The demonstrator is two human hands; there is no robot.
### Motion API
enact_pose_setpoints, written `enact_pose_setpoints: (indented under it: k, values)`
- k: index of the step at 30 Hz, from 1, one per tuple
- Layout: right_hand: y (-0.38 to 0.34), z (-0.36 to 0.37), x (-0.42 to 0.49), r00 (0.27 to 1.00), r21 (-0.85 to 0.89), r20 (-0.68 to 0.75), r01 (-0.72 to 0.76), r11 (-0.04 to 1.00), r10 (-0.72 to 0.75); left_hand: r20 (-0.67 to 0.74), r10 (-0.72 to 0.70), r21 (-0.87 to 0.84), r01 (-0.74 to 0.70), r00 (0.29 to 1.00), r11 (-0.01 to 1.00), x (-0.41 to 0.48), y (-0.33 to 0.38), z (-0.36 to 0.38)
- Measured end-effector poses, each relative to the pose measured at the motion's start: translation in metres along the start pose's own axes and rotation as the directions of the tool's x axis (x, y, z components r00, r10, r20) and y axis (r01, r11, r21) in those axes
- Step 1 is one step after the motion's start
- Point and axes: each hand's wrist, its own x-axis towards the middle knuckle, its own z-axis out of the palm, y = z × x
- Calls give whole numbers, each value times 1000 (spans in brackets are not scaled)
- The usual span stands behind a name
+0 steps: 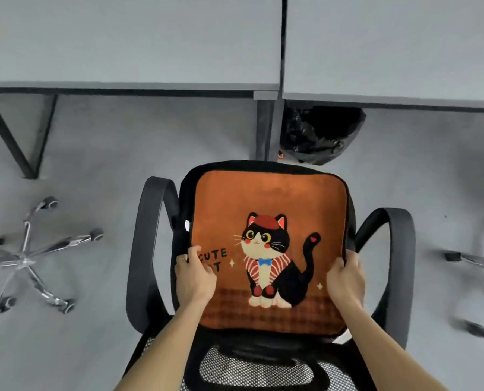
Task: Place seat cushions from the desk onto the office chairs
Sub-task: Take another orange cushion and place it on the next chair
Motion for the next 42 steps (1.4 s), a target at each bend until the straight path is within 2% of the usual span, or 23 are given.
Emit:
enact_pose_setpoints:
  k: [5, 10, 16, 20, 29, 33, 35, 39, 42]
  values:
    - [-1, -3, 13, 999, -20, -31, 12, 1000, -12, -70, -7, 11, 8, 998, 1000, 1, 3, 12]
    - [-6, -2, 16, 999, -2, -37, 11, 1000, -11, -72, -34, 79, 40, 997, 996, 6, 4, 12]
    - [-2, 4, 18, 997, -55, -34, 73, 996, -75, -49, -38, 165, 45, 998, 985, 11, -5, 11]
    - [0, 7, 11, 992, -46, -83, 93, 995, -97, -21, 42, 240, -36, 999, 970, 12, -14, 9]
    - [-8, 12, 3, 997, -335, 0, 78, 939, -82, -61, 159, 293, -135, 985, 947, 14, -22, 13]
    - [-13, 10, 4, 998, -381, 8, 58, 923, -59, -84, 258, 327, -218, 963, 920, 13, -18, 10]
    - [-15, 10, 4, 999, -409, 4, 51, 911, -54, -38, 318, 350, -285, 947, 892, 14, -12, 6]
    - [-33, 9, 9, 961, -501, 79, 268, 823, -265, 75, 503, 365, -493, 861, 790, 30, 19, -2]
    - [-64, 13, 22, 912, -533, 178, 406, 742, -371, 149, 582, 387, -588, 800, 710, 52, 50, -6]
